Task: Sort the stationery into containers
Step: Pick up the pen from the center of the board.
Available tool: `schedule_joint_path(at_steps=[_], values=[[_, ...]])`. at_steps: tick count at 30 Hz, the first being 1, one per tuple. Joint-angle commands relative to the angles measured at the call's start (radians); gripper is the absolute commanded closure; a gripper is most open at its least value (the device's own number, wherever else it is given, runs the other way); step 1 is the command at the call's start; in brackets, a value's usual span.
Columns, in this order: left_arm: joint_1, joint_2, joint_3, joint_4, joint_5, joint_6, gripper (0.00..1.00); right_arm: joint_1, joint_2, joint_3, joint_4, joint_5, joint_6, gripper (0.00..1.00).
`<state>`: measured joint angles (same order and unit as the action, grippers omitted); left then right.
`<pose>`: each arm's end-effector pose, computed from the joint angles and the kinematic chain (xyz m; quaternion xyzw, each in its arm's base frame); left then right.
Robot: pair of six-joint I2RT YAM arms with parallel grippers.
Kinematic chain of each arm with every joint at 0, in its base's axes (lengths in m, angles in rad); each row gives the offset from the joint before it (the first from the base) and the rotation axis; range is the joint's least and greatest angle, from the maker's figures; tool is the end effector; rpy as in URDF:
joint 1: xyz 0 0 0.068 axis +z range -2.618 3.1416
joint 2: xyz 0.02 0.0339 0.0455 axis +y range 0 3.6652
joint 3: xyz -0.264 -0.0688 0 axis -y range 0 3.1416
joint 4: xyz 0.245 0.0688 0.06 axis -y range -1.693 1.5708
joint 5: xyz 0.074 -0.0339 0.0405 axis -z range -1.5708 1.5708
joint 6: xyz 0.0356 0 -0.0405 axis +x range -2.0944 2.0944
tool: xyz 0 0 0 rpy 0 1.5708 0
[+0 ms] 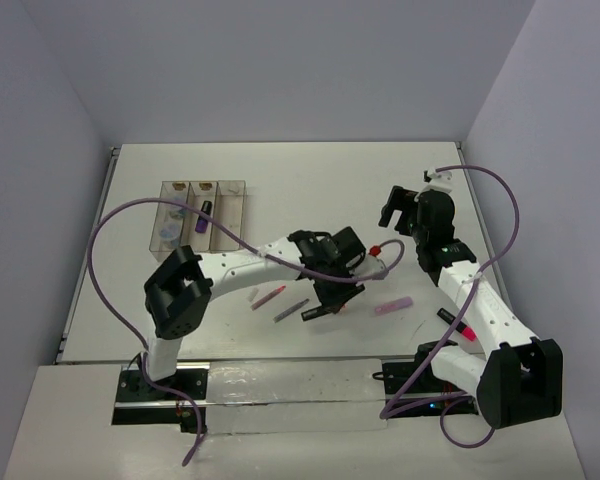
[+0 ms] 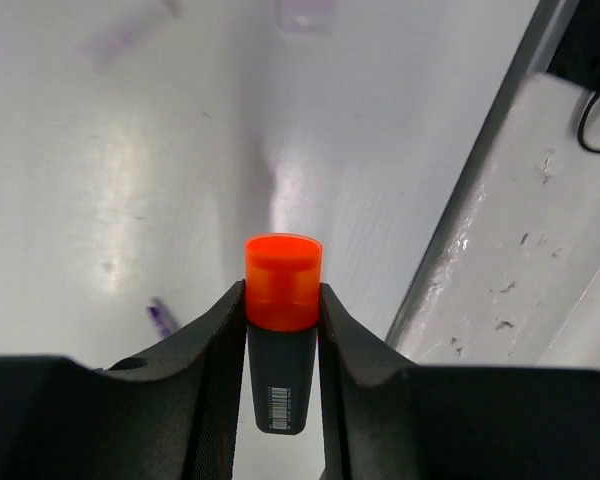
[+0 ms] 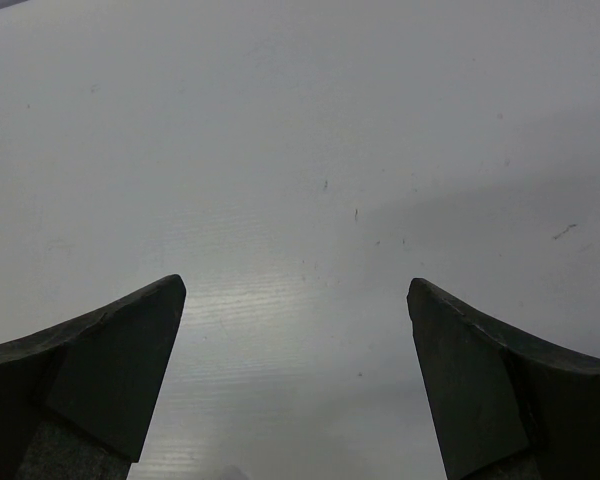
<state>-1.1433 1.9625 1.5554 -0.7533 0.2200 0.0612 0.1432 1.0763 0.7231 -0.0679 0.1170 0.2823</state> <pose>0.1641 -0.3790 0.2159 0.5697 0.7892 -0.1964 0.1182 0.2432 0.0309 0.2727 0.0899 0.8336 0.0666 0.5409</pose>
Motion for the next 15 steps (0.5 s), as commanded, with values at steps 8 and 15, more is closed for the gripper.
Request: schedule_joint_path(at_steps=[8,15], values=[[0.506,-0.209,0.145,-0.047,0.014,-0.016,1.00,-0.016,0.019,0.062,0.002,0.041,0.093,0.00],[0.915,-0.218,0.138,0.133,-0.073,-0.125,1.00,-0.014,0.032,0.064,-0.001,0.014,0.110,0.01]])
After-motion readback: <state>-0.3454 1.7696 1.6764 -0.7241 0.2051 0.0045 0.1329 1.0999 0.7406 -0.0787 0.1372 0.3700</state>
